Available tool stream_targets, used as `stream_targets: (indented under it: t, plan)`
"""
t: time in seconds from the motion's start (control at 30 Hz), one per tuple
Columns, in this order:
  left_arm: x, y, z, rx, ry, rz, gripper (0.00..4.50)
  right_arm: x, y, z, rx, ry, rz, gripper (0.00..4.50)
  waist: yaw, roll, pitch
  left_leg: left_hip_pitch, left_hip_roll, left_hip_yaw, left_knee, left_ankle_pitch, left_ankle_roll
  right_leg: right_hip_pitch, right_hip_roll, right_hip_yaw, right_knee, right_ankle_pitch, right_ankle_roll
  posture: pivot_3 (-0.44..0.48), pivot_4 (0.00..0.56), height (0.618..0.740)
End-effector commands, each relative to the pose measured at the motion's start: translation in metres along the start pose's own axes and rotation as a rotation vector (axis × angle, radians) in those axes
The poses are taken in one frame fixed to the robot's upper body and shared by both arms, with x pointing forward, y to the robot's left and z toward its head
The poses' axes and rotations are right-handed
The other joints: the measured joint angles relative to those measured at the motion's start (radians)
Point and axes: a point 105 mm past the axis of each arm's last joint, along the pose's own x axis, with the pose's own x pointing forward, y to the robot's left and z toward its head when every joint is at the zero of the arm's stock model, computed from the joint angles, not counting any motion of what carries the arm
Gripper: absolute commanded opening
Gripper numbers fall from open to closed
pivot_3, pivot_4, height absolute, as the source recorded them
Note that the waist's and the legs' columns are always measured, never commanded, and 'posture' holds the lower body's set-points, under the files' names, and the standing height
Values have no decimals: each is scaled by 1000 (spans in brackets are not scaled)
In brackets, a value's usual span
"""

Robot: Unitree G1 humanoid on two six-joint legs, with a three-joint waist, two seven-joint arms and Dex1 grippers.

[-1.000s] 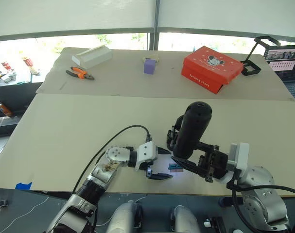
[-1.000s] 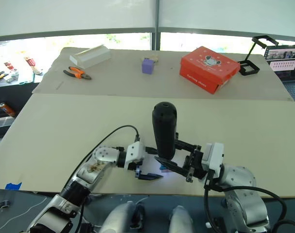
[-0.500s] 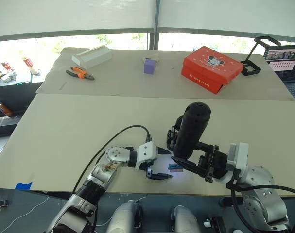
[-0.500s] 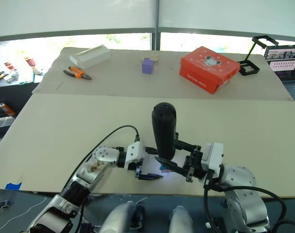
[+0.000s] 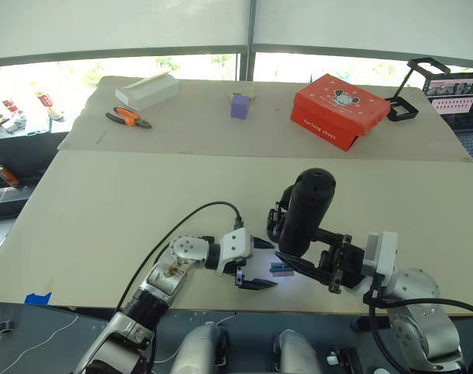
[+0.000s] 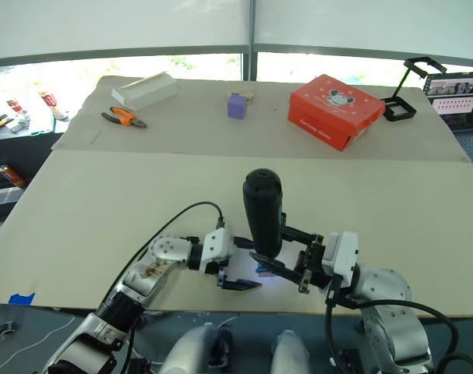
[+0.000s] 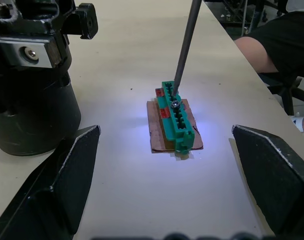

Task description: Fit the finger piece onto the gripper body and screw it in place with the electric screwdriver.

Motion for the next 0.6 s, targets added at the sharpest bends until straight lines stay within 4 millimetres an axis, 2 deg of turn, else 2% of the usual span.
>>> stream_targets:
  t: [0.03,0.6]
  plan:
    - [7,-11,-7,-26,17,-38,4460,2,-2,14,-56,-59,-2,1936,0,0,0,0,0,0,0,0,0,0,0,0,0,0,0,0,150,740]
    - [7,-10,-9,-30,20,-36,4460,-1,-3,16,-69,-45,3,1936,0,0,0,0,0,0,0,0,0,0,0,0,0,0,0,0,150,740]
